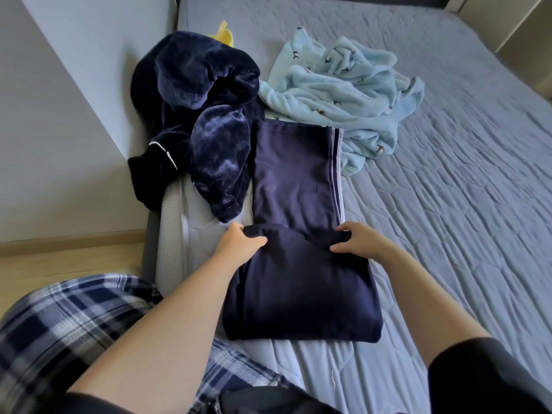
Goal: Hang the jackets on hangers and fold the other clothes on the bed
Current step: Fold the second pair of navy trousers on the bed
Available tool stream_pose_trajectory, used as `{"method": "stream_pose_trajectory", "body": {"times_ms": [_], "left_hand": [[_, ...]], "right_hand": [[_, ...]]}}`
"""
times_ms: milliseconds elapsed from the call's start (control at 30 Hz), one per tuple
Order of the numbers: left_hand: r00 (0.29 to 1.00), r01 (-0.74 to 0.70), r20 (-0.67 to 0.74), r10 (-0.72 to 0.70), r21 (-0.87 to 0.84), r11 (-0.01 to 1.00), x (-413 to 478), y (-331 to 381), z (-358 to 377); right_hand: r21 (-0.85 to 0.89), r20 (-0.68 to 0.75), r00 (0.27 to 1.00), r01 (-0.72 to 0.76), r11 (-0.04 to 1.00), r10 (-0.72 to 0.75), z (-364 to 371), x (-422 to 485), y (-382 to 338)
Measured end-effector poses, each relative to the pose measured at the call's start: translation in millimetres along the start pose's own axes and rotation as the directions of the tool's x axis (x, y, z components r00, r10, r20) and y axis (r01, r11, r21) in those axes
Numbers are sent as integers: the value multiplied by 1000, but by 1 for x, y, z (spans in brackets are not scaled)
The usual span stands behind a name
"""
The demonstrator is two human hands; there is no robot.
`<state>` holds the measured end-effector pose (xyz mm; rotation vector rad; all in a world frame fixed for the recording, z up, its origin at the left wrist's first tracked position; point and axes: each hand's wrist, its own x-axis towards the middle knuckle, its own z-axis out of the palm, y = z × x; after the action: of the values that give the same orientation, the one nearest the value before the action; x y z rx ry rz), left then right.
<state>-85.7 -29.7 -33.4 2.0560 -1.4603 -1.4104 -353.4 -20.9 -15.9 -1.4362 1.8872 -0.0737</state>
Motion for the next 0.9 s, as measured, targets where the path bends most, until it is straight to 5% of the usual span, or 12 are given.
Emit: {"method": "stream_pose_trajectory", "body": {"times_ms": [100, 167, 233, 333, 400, 467, 567, 700, 800, 900], "left_hand": [[995, -90, -28, 91, 35, 995, 0, 4, -11], [967, -164, -186, 171, 56, 985, -5, 11, -15], [879, -231, -356, 319, 268, 935, -12, 14, -16], [652, -434, -303, 695, 602, 670, -19, 17, -6], [534, -570, -155, 831, 661, 489, -21, 20, 5], [646, -558, 66, 760, 720, 412, -19, 13, 19], [851, -462, 242, 467, 766, 446, -6, -12, 29], [858, -445, 212, 467, 762, 470, 1, -22, 28], [848, -426, 4, 530, 602, 675, 3, -22, 26], [934, -340, -94, 344, 60, 939, 8, -9, 6]], "right_hand": [[-140, -6, 997, 71, 988, -73, -6, 0, -7], [-110, -177, 972, 135, 985, -153, -8, 1, -10], [-134, -305, 938, 131, 982, -167, -7, 2, -12], [-540, -227, 955, 38, 841, -189, 2, 2, -16], [-608, -307, 869, 134, 782, -388, 18, -2, -23], [-587, -315, 784, 282, 759, -535, 37, -4, -25], [-587, -84, 909, 285, 757, -408, 58, 4, -13], [-552, -120, 936, 215, 806, -331, 58, 21, -10], [-490, -130, 939, 218, 844, -318, 47, 26, -21], [-356, -38, 965, 229, 906, -259, 20, 28, -33]]}}
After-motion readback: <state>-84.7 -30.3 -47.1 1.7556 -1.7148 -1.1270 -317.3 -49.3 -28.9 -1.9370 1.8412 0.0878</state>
